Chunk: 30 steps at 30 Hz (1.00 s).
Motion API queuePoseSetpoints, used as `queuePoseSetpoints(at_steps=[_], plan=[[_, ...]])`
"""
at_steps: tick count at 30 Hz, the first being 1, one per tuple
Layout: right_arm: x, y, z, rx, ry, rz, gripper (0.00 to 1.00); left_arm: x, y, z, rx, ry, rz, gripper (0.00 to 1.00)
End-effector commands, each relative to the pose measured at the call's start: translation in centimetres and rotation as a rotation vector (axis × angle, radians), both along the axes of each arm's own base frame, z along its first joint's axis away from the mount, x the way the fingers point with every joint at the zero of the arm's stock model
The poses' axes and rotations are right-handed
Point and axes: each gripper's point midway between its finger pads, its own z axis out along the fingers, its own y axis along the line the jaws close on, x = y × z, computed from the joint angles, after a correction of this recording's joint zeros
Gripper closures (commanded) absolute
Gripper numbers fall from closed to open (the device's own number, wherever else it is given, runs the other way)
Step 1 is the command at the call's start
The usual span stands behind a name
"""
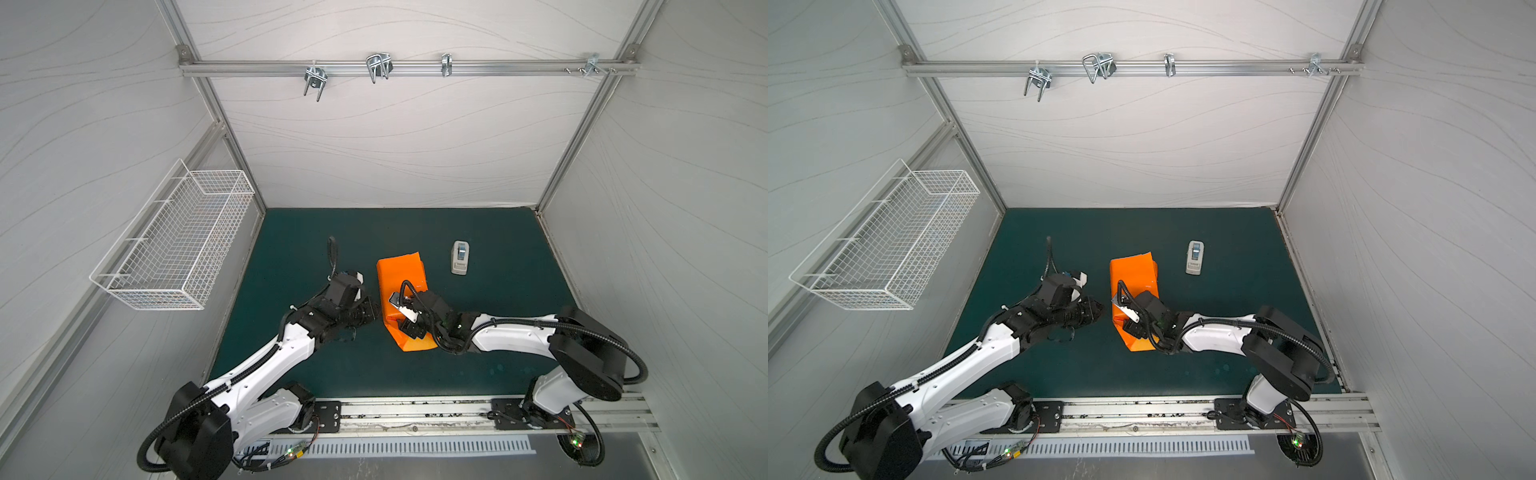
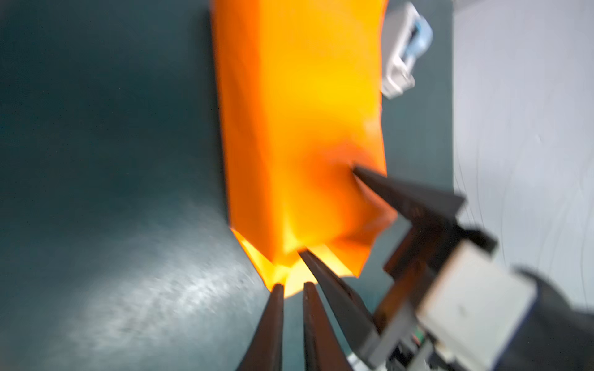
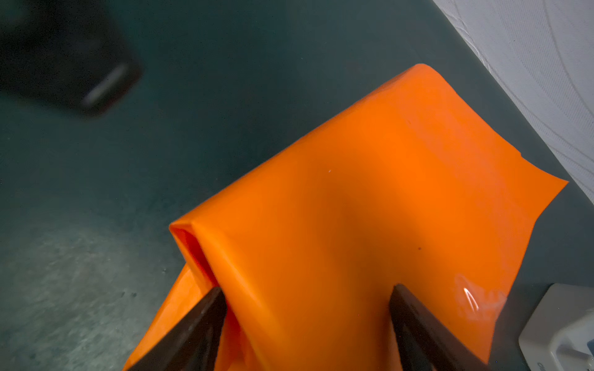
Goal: Wrap a gift box in wrapping paper
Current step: Fold the wrapping paper for the gift box.
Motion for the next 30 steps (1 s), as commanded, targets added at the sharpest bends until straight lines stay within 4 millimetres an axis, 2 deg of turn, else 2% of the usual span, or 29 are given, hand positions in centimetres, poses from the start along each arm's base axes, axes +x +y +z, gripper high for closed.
queuePoseSetpoints(at_steps=[1, 3, 6, 10, 14, 16, 18, 20, 23, 27, 30], plan=[[-3.2, -1.1, -4.0, -0.102, 0.145, 0.057, 0.19, -0.1, -1.1, 0.2, 0.087, 0.013, -0.209, 0.83], [-3.2, -1.0, -3.8, -0.099, 0.146, 0.06, 0.19, 0.0, -1.7, -0.2, 0.117, 0.026, -0.283, 0.76], [-3.2, -1.0, -3.9, -0.105, 0.146, 0.064, 0.19, 0.1, -1.0, -0.9, 0.173, 0.016, -0.302, 0.58], [-3.4, -1.0, -3.9, -0.104, 0.15, 0.069, 0.19, 0.0, 1.0, -0.1, 0.264, 0.011, -0.239, 0.52], [-3.6, -0.7, -3.8, -0.095, 0.155, 0.08, 0.19, -1.1, 2.1, -0.5, 0.281, 0.015, -0.18, 0.51], [-3.7, -0.5, -3.5, -0.089, 0.153, 0.084, 0.19, -1.0, 0.9, -0.1, 0.215, -0.026, -0.186, 0.51], [-3.8, -0.3, -3.2, -0.079, 0.155, 0.085, 0.19, -0.2, 0.6, 0.1, 0.266, -0.079, -0.191, 0.5], [-3.7, 0.0, -2.5, -0.063, 0.158, 0.079, 0.19, 1.5, 0.1, 0.5, 0.318, -0.11, -0.201, 0.51], [-3.6, 0.1, -2.1, -0.057, 0.165, 0.068, 0.19, 3.8, -1.8, 1.4, 0.324, -0.133, -0.253, 0.55], [-3.6, -0.1, -1.3, -0.035, 0.162, 0.057, 0.19, 6.9, -5.3, 2.8, 0.205, -0.117, -0.327, 0.61], [-3.7, -0.5, -0.7, -0.013, 0.177, 0.029, 0.19, 8.4, -7.1, 1.8, 0.122, -0.042, -0.352, 0.7]])
